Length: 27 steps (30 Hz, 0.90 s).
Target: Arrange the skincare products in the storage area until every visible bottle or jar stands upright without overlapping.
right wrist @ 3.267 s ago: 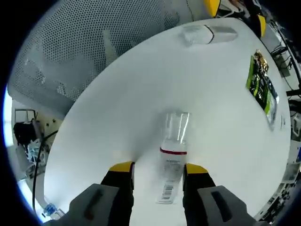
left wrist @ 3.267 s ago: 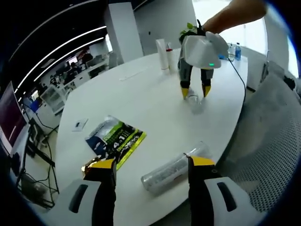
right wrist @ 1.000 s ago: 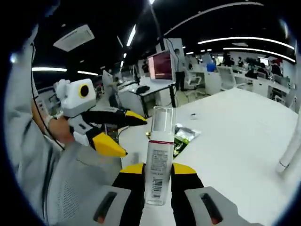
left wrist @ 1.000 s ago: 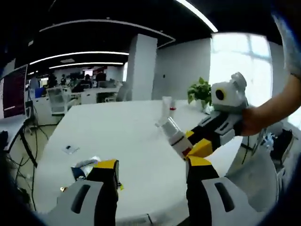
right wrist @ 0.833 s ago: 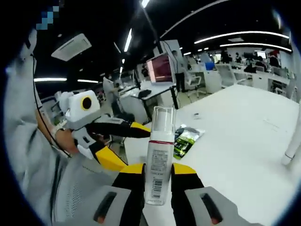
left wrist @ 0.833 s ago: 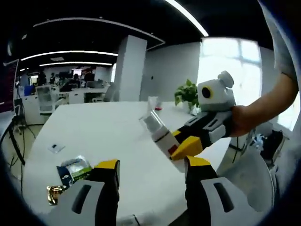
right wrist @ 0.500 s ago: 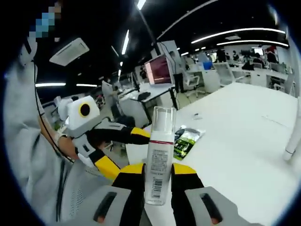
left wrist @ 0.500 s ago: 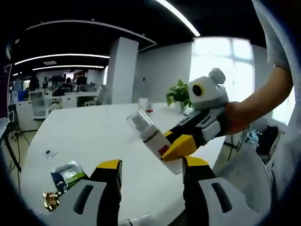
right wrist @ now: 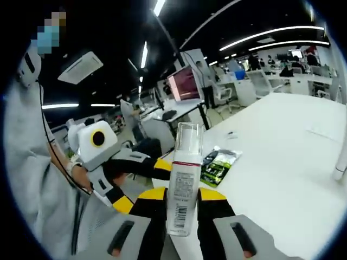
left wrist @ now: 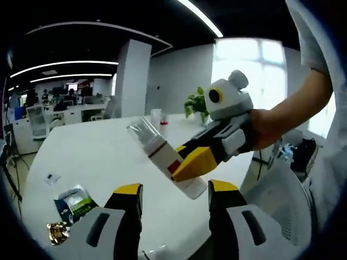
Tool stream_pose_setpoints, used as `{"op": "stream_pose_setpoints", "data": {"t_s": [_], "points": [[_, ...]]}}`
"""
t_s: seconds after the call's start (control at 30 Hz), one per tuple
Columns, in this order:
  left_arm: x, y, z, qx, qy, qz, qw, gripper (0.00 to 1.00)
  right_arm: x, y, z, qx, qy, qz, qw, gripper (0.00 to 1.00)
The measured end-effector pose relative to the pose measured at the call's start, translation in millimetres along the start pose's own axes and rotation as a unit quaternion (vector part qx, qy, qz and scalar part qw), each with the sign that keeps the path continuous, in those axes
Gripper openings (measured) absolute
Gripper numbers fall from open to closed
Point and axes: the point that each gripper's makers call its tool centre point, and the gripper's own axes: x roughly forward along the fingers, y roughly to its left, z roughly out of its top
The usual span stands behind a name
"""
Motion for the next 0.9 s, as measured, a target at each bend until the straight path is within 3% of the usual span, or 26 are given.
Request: {"op": "stream_pose_setpoints", "data": {"t_s": [0.63,0.9], "points": [[2.2,-8.1,-4.2,0.0,0.01,-0.018,0.9998,0.4,-3.3,7.5,7.7,0.016,-0.026,0.013,0.9995,0.14],[1.4,-8.4,-2.9,-0.021,0.007,-0.025,0.9995,0.36,3.6,19.5,11.4,0.022,-0.044,0.022,0.9985,0.14]]}}
